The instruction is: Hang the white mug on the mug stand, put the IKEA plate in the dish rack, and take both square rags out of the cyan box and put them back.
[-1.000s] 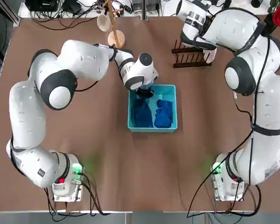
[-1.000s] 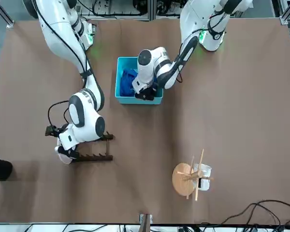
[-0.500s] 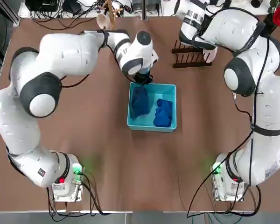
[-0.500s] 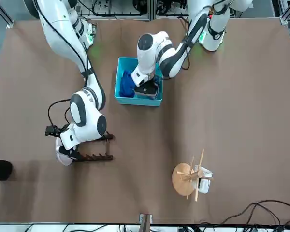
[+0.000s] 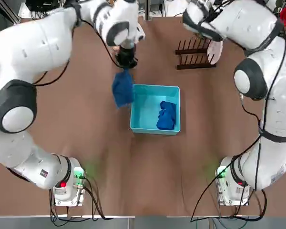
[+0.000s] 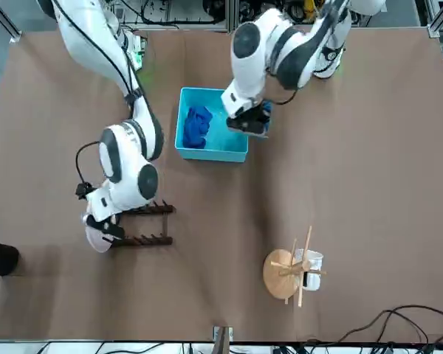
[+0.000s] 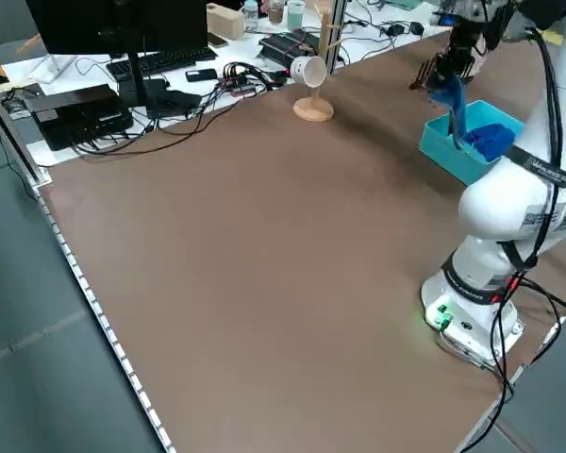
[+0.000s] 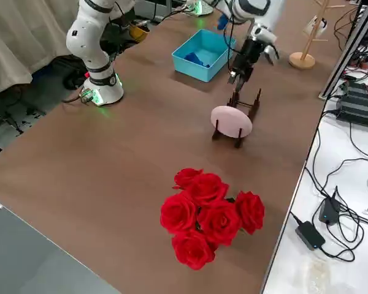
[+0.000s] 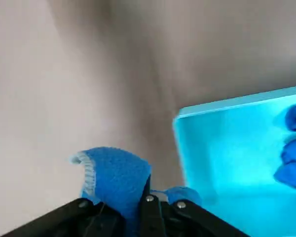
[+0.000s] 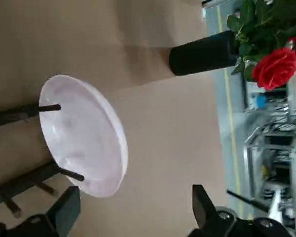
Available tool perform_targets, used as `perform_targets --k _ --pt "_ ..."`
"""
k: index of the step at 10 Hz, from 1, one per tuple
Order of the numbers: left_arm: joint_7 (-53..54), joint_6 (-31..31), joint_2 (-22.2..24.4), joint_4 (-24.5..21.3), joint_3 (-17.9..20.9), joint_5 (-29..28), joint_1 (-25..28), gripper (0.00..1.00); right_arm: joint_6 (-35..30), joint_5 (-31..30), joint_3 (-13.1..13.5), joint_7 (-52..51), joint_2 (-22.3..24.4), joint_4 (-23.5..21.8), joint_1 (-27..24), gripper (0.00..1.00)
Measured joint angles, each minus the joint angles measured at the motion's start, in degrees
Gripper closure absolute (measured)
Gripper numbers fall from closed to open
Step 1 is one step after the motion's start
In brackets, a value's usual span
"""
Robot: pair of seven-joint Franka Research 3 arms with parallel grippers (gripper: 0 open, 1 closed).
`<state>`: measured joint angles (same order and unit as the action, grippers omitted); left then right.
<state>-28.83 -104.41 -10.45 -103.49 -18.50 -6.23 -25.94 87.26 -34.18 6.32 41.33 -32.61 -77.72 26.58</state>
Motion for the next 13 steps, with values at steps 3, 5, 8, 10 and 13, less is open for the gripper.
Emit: perform_targets --k 3,5,8,10,13 --pt "18.5 5.1 3.7 -1.1 12.7 2.4 0.8 0.92 0.1 13.0 0.2 -7.3 9.6 0.3 -4.4 0.0" --pt "28.0 3.3 2.2 -3.1 16.1 2.6 6.1 0.92 -1.3 18.7 0.4 -23.9 15.8 0.3 -9.3 0.0" --pt "38.6 -3.6 -4.2 -4.1 16.4 2.6 16.6 0.92 -5.7 24.1 0.4 -39.3 21.0 0.1 -11.8 0.0" --pt "40.3 -12.5 -10.5 -4.2 16.5 2.6 18.9 0.92 -7.2 34.4 0.7 -37.8 22.5 0.0 -12.7 0.0" --pt "39.0 -23.7 -20.6 -3.7 16.1 2.6 17.8 0.92 -6.4 39.8 0.5 -31.6 23.3 -0.4 -13.9 0.0"
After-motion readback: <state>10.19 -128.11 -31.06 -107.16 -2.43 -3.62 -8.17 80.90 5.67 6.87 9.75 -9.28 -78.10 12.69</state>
